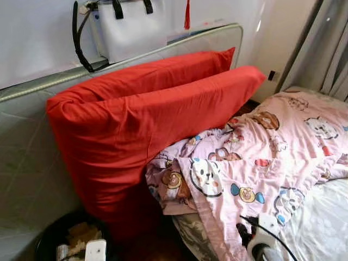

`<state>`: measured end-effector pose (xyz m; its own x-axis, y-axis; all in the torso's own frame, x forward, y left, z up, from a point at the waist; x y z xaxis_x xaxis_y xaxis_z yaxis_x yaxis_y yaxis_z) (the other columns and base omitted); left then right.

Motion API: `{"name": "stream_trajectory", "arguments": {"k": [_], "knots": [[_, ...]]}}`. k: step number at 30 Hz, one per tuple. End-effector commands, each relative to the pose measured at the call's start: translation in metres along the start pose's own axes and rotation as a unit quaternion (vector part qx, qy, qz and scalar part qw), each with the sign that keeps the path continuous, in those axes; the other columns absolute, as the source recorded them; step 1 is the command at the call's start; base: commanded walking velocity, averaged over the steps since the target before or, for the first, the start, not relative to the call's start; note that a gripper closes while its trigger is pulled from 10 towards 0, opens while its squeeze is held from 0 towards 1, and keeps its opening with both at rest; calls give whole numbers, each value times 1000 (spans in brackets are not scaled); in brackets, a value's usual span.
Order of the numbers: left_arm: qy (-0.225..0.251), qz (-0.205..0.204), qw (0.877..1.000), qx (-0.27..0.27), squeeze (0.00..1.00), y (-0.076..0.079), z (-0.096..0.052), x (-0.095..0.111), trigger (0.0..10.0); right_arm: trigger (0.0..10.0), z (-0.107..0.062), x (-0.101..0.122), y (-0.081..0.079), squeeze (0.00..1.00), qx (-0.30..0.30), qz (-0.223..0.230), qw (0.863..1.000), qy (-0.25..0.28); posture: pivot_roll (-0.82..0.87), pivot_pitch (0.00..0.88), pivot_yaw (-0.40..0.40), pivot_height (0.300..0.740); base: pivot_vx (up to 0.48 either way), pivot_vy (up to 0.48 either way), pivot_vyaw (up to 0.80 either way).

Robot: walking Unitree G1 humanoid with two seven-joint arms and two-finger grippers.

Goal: Clean up the room

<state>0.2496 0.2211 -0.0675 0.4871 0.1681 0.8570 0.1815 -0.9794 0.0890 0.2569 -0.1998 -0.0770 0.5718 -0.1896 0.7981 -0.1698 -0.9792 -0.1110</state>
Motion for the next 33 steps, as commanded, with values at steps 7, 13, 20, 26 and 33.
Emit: {"name": "stream_trajectory", "arguments": {"k": [7, 13, 20, 26, 33], "knots": [[192, 11, 981, -27, 0, 17, 10, 93, 10000, 10000, 1, 50, 4, 0, -8, -10, 992, 125, 70, 0, -13, 740, 0, 0, 0], [215, 15, 976, -37, 0, 27, 4, 99, 10000, 10000, 0, 65, -1, 0, 7, -42, 985, 165, 54, 0, -22, 740, 0, 0, 0], [235, 36, 970, -55, 0, 33, -4, 107, 10000, 10000, -2, 90, -14, 0, 29, -75, 973, 214, 46, 0, -23, 740, 0, 0, 0], [238, 40, 968, -62, 0, 36, -12, 104, 10000, 10000, -6, 106, -19, 0, 43, -102, 962, 248, 34, 0, -13, 740, 0, 0, 0], [246, 42, 966, -62, 0, 35, -22, 107, 10000, 10000, -7, 115, -17, 0, 39, -111, 959, 258, 55, 21, -23, 731, 0, 0, 0]]}}
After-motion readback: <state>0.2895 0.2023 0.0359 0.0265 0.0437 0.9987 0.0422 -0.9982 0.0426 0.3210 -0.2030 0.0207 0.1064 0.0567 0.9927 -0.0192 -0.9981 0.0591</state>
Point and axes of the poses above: a point about 5 cm out from each wrist's last joint towards the gripper, its own z axis pointing out of the wrist towards the gripper, its own x axis along the axis of the wrist's last joint, y = z × x, the point moved 4 cm from there along z, pointing out of the wrist towards the gripper, and after that the axes turned 5 degrees about -z, right-handed, at the moved point
